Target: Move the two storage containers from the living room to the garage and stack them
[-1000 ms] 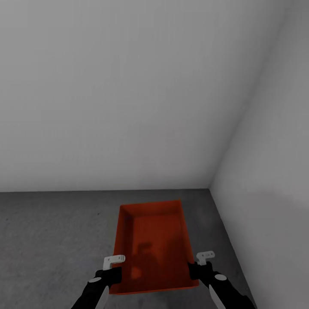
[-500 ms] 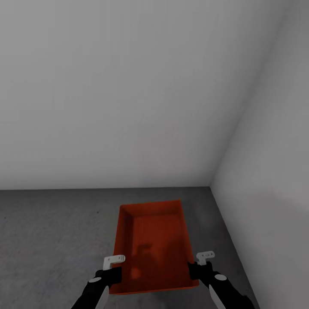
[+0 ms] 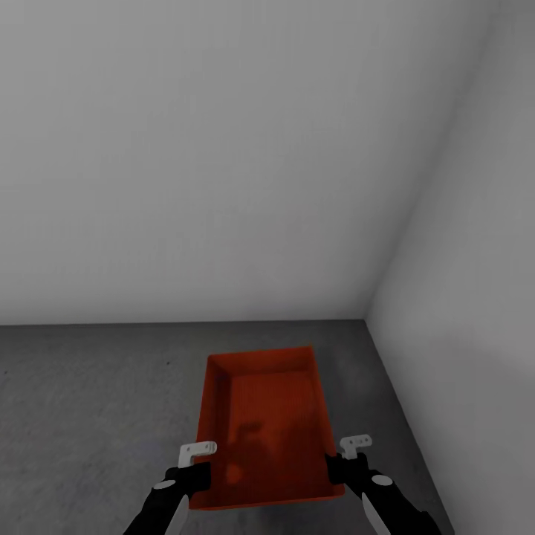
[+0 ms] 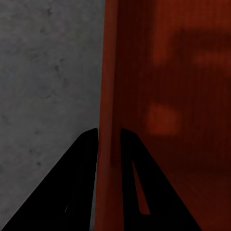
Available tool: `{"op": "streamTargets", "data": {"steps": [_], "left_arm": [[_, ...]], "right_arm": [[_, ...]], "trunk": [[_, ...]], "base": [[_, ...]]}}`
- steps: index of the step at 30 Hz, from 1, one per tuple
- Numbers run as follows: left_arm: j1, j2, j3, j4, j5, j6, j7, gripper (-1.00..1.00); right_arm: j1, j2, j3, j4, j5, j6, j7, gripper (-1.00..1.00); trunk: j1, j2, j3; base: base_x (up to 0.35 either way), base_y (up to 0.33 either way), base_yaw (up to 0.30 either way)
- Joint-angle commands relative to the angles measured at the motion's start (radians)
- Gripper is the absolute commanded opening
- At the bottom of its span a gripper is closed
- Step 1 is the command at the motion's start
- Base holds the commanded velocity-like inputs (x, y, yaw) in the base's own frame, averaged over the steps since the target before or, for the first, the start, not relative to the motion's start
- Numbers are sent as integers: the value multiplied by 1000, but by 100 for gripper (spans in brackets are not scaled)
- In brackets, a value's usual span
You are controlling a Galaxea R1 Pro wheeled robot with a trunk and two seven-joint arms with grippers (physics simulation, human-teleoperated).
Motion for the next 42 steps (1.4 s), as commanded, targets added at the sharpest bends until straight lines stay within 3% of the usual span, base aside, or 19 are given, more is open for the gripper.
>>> {"op": "streamTargets", "data": {"steps": [1, 15, 24, 30, 42], "left_arm": [[0, 19, -4, -3, -48, -31, 42, -100], [0, 19, -4, -3, -48, -31, 42, -100], [0, 19, -4, -3, -48, -31, 42, -100], [0, 19, -4, -3, -48, -31, 42, -100], [0, 19, -4, -3, -48, -31, 42, -100]], "right_arm": [[-1, -1, -5, 1, -45, 4, 59, -100], [-1, -1, -5, 1, -44, 4, 59, -100], [-1, -1, -5, 1, -44, 4, 59, -100], [-1, -1, -5, 1, -44, 4, 59, -100], [-1, -1, -5, 1, -44, 4, 59, -100]], "trunk": [[4, -8, -4], [57, -106, -48], [57, -106, -48], [80, -148, -67], [80, -148, -67]], "base": [[0, 0, 0], [0, 0, 0], [0, 0, 0], [0, 0, 0], [0, 0, 0]]}}
